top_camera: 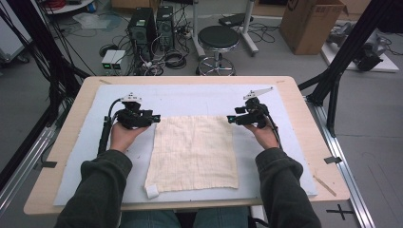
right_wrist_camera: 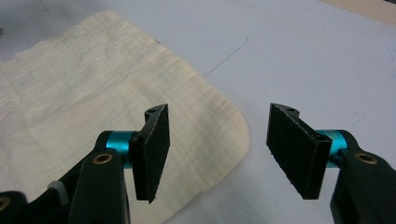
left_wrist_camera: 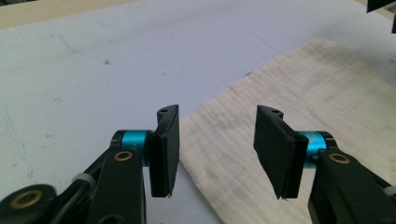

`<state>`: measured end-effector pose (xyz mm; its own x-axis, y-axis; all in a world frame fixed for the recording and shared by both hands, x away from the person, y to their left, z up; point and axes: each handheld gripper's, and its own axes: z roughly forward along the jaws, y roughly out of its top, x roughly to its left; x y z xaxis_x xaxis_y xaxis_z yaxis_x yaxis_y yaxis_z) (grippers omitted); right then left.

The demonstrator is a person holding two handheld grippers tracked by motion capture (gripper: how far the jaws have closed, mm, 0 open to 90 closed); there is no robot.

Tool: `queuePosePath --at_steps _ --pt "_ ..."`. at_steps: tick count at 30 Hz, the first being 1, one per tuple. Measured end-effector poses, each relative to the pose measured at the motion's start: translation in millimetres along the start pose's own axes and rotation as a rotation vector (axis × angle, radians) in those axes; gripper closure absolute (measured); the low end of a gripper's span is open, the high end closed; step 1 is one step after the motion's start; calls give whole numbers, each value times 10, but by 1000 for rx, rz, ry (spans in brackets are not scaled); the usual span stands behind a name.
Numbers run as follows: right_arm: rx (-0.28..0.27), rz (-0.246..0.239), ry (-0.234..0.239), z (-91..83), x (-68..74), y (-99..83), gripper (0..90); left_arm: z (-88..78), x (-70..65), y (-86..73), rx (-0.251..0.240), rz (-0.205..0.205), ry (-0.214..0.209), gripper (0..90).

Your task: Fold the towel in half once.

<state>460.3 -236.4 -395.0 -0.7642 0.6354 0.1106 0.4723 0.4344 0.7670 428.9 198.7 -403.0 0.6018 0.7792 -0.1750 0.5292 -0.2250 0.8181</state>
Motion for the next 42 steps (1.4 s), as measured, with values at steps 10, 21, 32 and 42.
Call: queuePosePath --at_steps 10,21,32,42 --pt "36 31 -23 171 -71 -48 446 223 84 -90 24 -56 52 539" --pt "94 77 -39 314 -134 -111 573 386 81 -162 82 -55 40 580" --pt "147 63 -67 425 -138 -142 772 443 49 -164 115 -38 124 820" --pt "133 56 -45 385 -124 -105 851 400 58 -131 94 -47 124 876"
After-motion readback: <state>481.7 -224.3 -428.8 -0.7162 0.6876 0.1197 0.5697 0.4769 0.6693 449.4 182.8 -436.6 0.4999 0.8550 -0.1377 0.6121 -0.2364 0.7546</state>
